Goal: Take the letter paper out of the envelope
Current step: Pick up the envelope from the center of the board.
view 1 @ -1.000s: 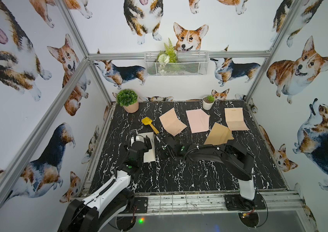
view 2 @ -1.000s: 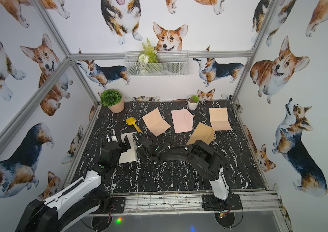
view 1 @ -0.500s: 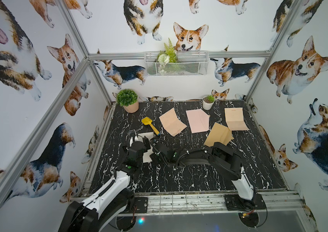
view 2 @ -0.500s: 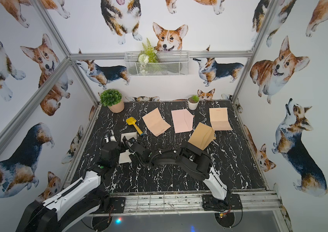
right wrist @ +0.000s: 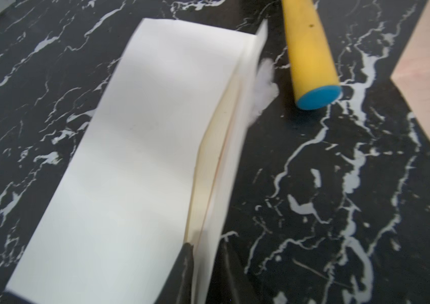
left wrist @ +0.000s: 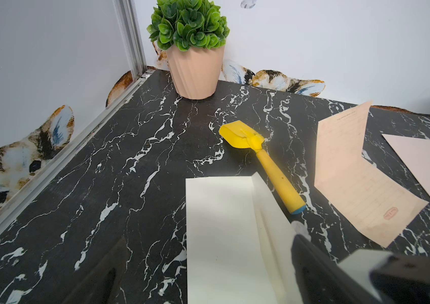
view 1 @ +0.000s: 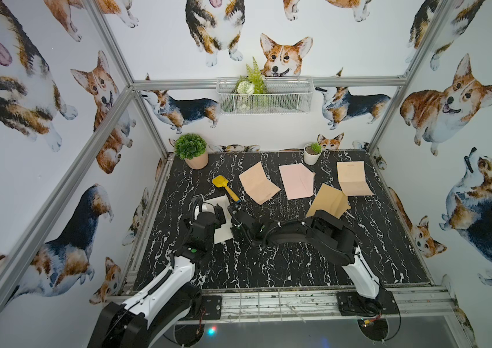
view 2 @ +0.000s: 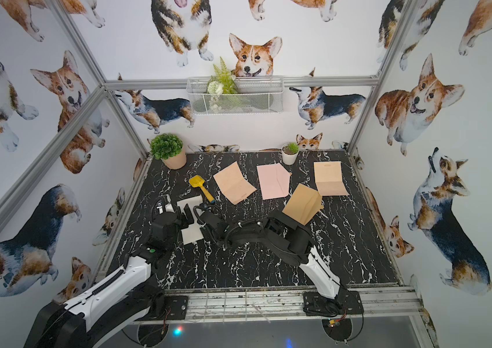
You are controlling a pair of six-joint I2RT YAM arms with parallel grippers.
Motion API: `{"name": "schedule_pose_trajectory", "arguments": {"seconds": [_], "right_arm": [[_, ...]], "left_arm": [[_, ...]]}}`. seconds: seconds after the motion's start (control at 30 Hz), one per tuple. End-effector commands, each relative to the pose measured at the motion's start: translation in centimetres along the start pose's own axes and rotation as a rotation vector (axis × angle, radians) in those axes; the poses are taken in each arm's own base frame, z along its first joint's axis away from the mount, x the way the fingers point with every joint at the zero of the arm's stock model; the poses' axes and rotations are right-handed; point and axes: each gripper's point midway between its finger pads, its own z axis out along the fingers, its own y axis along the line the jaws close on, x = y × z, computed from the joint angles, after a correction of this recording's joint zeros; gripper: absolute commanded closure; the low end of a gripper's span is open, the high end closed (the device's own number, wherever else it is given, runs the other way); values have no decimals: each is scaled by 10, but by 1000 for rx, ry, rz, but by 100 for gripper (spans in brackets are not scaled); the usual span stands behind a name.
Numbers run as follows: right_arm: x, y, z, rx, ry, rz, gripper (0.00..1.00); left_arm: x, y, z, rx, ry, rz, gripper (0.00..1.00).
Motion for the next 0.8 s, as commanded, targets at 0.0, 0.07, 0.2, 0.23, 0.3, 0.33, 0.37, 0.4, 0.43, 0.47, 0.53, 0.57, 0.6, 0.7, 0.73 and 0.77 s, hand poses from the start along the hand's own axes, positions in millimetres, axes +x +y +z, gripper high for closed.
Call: {"name": "schedule_pose_trajectory", "arguments": {"seconds": [0.0,0.07,0.2,0.23,0.3,0.33,0.37,0.4,0.43,0.47,0.53,0.57,0.6,0.7,0.73,0.77], "right_arm": [[-5,-8,-5,-14,-22,61,89],[-6,-9,-9,-23,-33,62,98],[-12,-8,-24,-54,-51,38,100],[-15,-8,-29,-60,-57,32,100],[-20,-8,-44,-73,-73,16,100],[-25,-9,-52,-75,-87,9,100],[-27,-12,-61,-70,-100,0,100],[-30,-15,-69,-65,-113,-4,100],[-35,-21,-81,-49,-133,-14,100],[-37,-25,-91,-35,-148,-27,100],[-48,-38,-116,6,-193,-48,100],[-52,-45,-128,30,-212,-57,100],[-55,-53,-137,49,-225,-63,100],[-66,-73,-166,87,-273,-65,100],[-69,-79,-175,96,-291,-66,100],[-73,-83,-184,102,-313,-74,100]], "left_arm": [[-5,-2,0,6,-15,-15,0],[-5,-2,0,8,-14,-14,0],[-4,-2,0,7,-13,-13,0],[-5,-2,0,9,-16,-15,0],[-5,-2,0,11,-18,-15,0],[-5,-3,0,19,-23,-17,0],[-5,-5,0,33,-32,-19,0],[-5,-6,-1,43,-37,-20,0],[-5,-8,-1,55,-44,-22,0],[-5,-9,-2,64,-47,-20,0],[-6,-14,-2,92,-51,-12,0],[-6,-18,-2,115,-50,-5,0],[-6,-21,-2,134,-47,-1,0],[-5,-42,-5,254,-55,7,0],[-6,-51,-8,312,-69,10,0],[-6,-60,-11,370,-82,10,0]]}}
